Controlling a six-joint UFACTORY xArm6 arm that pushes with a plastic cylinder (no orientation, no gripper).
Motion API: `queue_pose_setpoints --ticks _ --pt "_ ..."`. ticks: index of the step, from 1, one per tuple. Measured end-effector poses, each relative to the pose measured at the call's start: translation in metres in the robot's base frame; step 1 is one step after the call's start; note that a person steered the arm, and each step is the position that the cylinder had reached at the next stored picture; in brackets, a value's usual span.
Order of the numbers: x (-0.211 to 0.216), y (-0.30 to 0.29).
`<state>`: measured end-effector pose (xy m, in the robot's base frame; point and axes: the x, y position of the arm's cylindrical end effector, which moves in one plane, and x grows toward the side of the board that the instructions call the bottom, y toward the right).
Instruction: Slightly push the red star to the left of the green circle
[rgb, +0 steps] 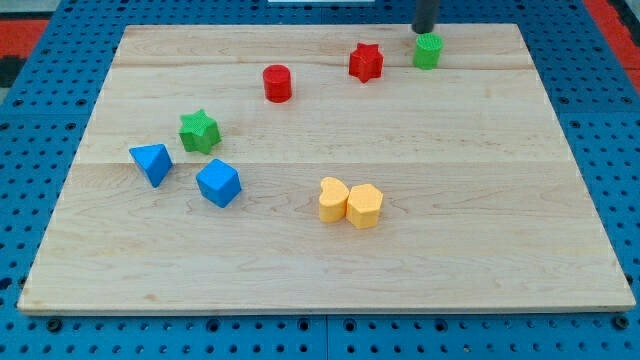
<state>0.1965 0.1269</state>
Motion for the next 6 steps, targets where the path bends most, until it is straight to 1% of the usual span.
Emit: queue_pose_setpoints --ticks 1,2,3,4,5,6 --pt "0.026 0.004" --pt "0.058 0.034" --pt "0.057 0.025" --pt "0.074 -0.013" --pt "0.079 -0.05" --pt "0.073 -0.089"
